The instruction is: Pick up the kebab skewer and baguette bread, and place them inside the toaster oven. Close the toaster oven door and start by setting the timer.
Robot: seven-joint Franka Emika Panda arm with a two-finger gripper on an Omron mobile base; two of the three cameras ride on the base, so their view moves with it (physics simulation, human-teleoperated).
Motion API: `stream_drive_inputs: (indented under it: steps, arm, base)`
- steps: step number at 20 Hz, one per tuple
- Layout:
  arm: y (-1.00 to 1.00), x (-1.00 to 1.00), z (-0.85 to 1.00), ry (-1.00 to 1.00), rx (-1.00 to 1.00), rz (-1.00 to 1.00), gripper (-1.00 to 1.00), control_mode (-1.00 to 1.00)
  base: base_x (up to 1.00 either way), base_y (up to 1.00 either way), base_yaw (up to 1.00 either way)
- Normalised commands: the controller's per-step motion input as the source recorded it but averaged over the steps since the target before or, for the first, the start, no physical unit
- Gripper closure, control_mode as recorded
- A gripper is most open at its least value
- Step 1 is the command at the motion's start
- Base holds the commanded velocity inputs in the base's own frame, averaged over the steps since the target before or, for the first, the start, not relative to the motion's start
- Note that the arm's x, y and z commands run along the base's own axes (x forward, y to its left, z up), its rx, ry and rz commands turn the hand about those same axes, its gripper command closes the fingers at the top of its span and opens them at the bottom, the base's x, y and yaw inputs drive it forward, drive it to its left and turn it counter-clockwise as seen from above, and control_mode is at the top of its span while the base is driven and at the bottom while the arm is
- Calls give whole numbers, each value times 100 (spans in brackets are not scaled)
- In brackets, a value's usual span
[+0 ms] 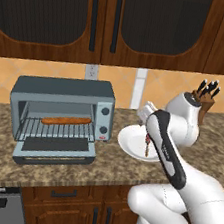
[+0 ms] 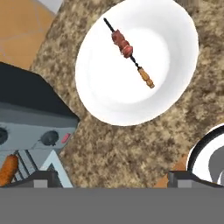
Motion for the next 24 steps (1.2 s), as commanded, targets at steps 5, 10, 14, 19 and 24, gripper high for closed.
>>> stream_drive_inputs:
  steps: [5, 10, 14, 19, 24]
  arm:
    - [-35, -8, -18, 16, -41, 45, -100, -100]
    - [-32, -2, -4, 10, -27, 42, -100, -100]
    - [-38, 6, -19, 1, -12, 23, -100, -100]
    - [-53, 47, -41, 0, 0, 12, -100, -100]
    - [-10, 45, -46, 0, 0, 3, -100, -100]
  base:
    - [0, 0, 0]
    - [0, 0, 0]
    - [0, 0, 0]
    - [0, 0, 0]
    - [0, 0, 0]
